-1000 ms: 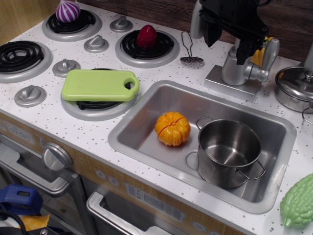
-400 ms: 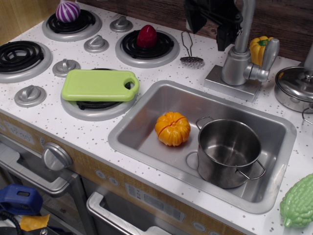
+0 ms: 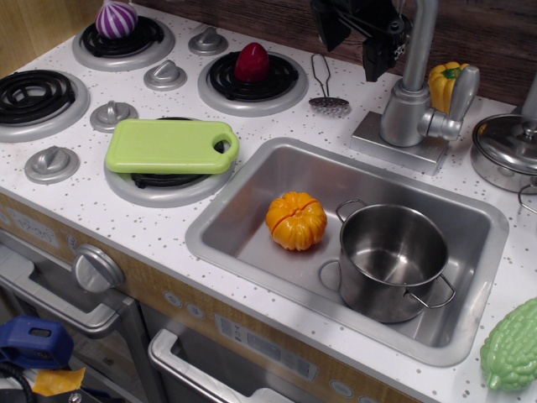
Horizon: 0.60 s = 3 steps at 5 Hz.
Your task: Turn faucet front to left
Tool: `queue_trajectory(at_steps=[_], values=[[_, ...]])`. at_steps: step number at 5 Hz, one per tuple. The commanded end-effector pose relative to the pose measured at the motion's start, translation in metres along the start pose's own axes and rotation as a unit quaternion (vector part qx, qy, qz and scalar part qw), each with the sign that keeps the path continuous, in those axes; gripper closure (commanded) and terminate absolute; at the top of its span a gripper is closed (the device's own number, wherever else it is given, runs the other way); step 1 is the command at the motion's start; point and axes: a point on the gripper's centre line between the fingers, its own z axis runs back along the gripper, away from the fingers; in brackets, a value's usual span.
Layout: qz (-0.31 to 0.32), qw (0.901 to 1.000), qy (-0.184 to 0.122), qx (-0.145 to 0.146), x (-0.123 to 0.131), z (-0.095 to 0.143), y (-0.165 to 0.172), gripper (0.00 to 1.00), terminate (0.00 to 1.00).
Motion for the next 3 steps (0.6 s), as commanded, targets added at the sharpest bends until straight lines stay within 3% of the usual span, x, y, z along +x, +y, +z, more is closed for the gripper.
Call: queue_trajectory(at_steps=[1, 2, 3], values=[[-0.014, 0.9991, -0.034, 0.019, 0.015, 0.011, 0.024, 0.00, 0.00], [-0.021, 0.9989, -0.038, 0.019, 0.016, 0.008, 0.030, 0.00, 0.00], [-0.030, 0.9986, -0.039, 0.021, 0.017, 0.008, 0.034, 0.00, 1.00]])
